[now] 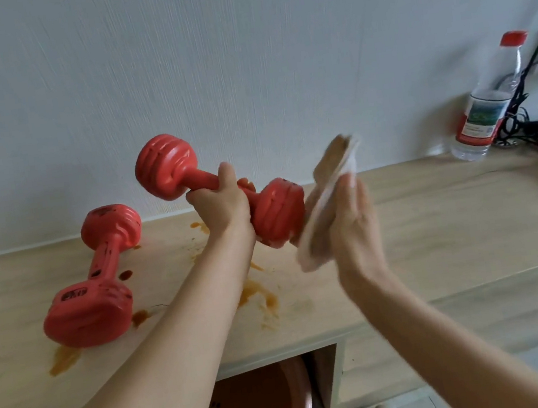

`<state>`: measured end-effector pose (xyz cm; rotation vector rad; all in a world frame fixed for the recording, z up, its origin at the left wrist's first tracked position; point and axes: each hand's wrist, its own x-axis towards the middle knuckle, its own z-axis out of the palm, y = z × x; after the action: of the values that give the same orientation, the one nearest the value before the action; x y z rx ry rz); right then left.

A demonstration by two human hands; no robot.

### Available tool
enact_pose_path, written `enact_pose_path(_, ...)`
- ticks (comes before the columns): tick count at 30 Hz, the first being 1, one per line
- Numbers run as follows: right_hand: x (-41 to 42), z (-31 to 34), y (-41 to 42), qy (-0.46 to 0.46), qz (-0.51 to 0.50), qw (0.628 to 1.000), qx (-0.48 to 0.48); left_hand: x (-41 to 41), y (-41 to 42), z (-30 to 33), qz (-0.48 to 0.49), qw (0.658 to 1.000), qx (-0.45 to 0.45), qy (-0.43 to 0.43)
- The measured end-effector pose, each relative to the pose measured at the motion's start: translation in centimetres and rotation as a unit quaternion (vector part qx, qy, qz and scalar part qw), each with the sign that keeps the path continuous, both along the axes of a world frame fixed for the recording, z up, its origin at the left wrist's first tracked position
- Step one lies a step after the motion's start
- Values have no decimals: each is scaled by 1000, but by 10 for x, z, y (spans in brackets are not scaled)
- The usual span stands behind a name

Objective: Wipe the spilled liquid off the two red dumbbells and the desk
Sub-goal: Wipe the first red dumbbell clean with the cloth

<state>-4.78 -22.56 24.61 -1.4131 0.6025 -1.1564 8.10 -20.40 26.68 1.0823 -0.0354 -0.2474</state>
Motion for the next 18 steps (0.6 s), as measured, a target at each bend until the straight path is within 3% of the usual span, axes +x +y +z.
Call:
enact_pose_path(4,20,-25,15,41,-8,989,-142,-11,-5,1,-18,996,-26,87)
enact_pose_path(13,26,-25,-13,-71,-80,994,-23,-36,1,21,-74,990,-41,109)
enact_pose_path(18,23,-28,-30,-11,-50,998,-28,-35,8,24,-117,986,-38,114)
